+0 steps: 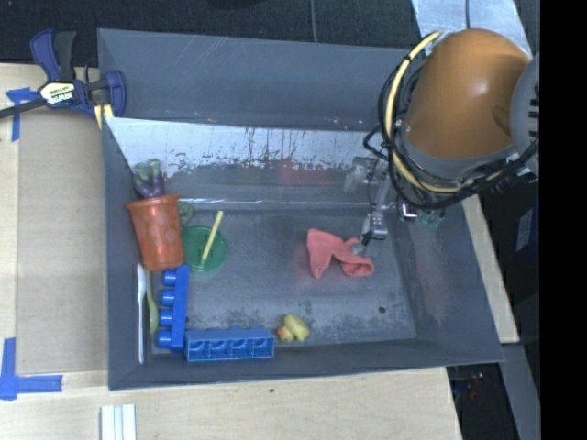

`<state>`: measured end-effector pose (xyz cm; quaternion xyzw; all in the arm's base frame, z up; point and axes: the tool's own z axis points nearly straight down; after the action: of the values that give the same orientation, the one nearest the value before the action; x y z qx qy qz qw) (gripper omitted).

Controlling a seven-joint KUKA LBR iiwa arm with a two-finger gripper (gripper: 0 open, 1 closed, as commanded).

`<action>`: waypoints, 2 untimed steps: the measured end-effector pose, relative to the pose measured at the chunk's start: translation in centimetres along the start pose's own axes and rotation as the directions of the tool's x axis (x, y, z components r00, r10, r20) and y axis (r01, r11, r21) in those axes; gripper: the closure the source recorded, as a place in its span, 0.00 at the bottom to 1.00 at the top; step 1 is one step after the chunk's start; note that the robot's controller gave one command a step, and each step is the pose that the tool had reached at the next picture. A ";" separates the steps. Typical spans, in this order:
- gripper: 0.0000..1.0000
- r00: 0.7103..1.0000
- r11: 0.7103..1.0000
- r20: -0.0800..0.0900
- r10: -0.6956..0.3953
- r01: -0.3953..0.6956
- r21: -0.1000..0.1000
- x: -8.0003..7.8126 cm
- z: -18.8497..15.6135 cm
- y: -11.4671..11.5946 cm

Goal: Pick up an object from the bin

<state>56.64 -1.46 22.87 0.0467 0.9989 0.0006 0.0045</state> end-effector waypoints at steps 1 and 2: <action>0.00 0.982 0.982 -0.001 0.189 -0.189 0.000 0.4 -0.5 -2.0; 0.00 0.990 0.990 0.006 0.138 -0.138 0.001 2.9 6.2 -3.8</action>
Offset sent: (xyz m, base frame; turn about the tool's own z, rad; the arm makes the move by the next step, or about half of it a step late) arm -0.0432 -0.0417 -0.0863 0.1140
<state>53.48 -5.00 16.66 0.1158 0.9932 0.0002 0.0072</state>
